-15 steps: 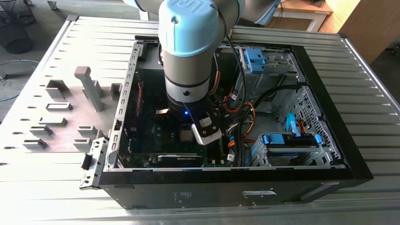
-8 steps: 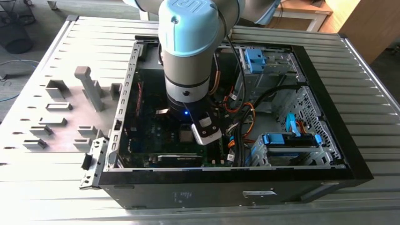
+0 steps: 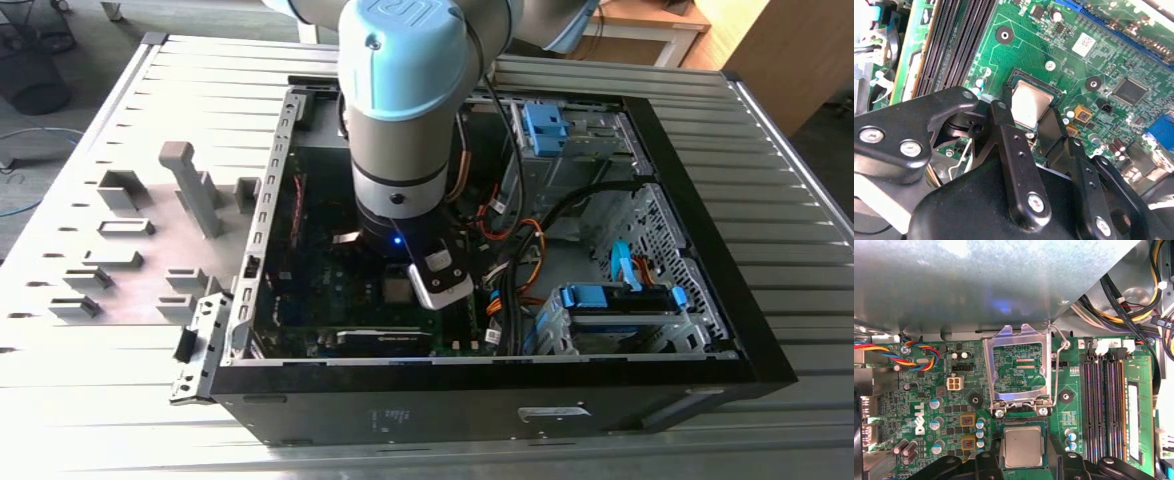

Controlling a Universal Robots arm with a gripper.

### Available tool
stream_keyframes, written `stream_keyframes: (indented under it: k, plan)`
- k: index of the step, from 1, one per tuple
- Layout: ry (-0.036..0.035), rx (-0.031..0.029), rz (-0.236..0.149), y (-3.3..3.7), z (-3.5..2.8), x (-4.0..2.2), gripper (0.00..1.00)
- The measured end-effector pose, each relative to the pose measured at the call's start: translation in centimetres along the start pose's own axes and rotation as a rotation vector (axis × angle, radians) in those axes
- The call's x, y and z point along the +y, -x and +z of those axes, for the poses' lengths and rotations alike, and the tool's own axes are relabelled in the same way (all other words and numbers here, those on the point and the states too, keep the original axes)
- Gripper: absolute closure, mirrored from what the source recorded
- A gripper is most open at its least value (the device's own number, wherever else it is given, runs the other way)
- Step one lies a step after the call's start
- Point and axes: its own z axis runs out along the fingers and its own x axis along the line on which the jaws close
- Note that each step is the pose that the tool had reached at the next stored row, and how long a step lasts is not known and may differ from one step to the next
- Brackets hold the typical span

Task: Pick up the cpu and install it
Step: 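Place the cpu into insertion slot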

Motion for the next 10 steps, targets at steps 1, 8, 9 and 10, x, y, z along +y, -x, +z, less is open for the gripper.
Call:
stream_keyframes:
  k: [1, 8, 9, 10]
  plan:
    - [0.0002, -0.0001, 0.0, 0.0, -0.11, 0.01, 0.52]
    - [0.0004, -0.0002, 0.0, 0.02, -0.43, 0.02, 0.52]
    - [0.0004, -0.0002, 0.0, 0.02, -0.44, 0.02, 0.52]
    - [0.0005, -0.0002, 0.0, 0.02, -0.46, 0.02, 0.52]
